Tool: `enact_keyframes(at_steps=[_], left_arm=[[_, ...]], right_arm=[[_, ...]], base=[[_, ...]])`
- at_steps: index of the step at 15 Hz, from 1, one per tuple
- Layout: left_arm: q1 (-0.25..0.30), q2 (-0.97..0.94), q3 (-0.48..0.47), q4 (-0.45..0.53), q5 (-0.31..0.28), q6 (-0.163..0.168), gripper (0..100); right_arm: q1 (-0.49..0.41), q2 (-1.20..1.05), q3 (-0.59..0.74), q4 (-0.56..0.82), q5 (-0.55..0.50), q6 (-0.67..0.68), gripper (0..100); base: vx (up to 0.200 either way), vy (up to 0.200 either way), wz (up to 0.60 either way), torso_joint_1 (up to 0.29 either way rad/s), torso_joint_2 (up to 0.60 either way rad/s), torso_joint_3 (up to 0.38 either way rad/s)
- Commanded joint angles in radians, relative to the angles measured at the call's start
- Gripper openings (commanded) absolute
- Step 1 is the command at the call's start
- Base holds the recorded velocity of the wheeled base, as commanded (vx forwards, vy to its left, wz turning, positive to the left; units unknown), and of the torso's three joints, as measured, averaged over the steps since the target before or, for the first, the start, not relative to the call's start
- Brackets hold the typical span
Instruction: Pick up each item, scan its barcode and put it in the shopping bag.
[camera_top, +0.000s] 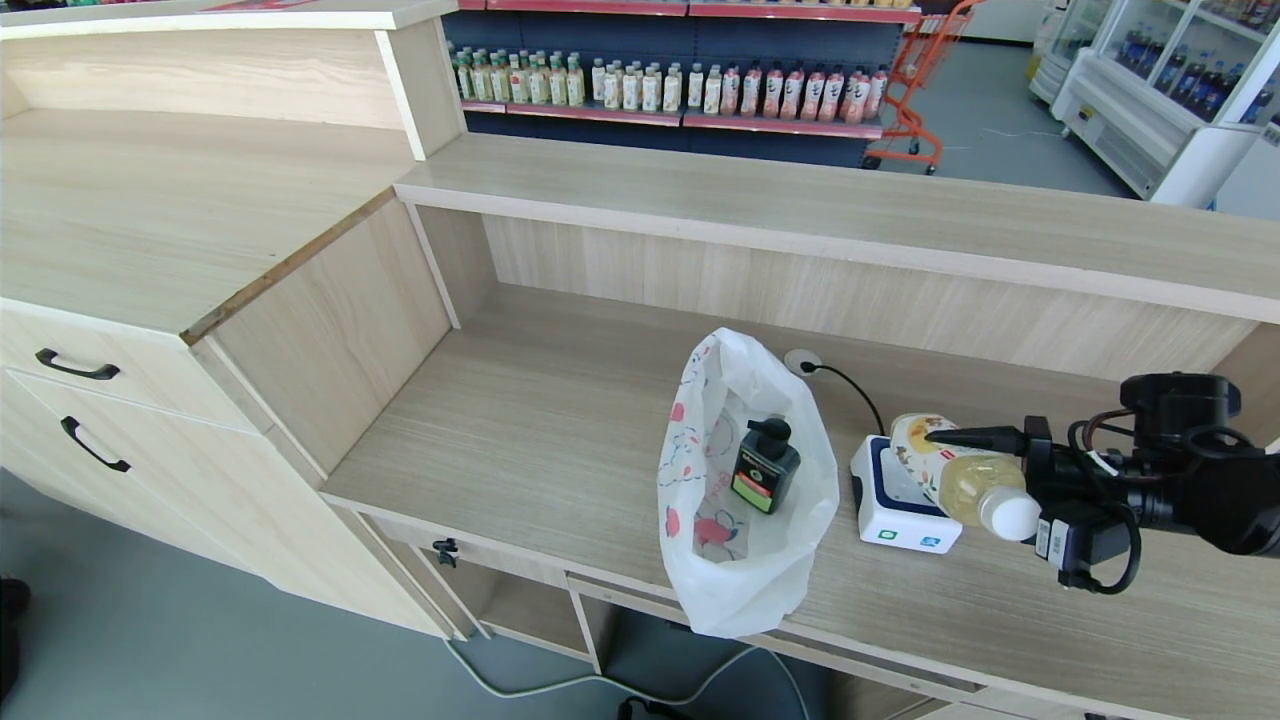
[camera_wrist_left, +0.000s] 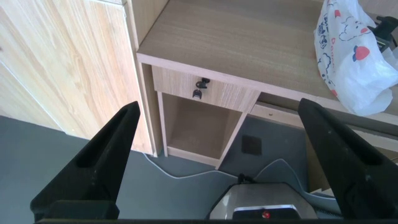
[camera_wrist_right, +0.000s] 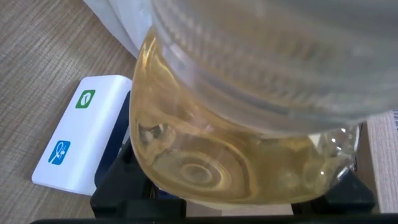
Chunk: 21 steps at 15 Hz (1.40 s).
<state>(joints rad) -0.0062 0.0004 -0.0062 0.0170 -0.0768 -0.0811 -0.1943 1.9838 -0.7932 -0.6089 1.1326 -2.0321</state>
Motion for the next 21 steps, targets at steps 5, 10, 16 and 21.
enact_keyframes(at_steps=[5,10,16,21], left_arm=[[0.0,0.0,0.0,0.0,0.0,0.0,100],[0.0,0.0,0.0,0.0,0.0,-0.002,100],[0.0,0.0,0.0,0.0,0.0,-0.002,100],[0.0,0.0,0.0,0.0,0.0,0.0,100]], right_arm=[[-0.001,0.03,0.0,-0.005,-0.004,-0.01,0],[-0.002,0.032,-0.001,-0.018,-0.005,-0.007,0],[-0.002,0.023,0.002,-0.017,-0.005,-0.005,0],[0.001,0.007,0.006,-0.014,-0.007,-0.003,0]], base=[[0.0,0.0,0.0,0.0,0.0,0.0],[0.0,0.0,0.0,0.0,0.0,0.0],[0.0,0.0,0.0,0.0,0.0,0.0],[0.0,0.0,0.0,0.0,0.0,0.0]])
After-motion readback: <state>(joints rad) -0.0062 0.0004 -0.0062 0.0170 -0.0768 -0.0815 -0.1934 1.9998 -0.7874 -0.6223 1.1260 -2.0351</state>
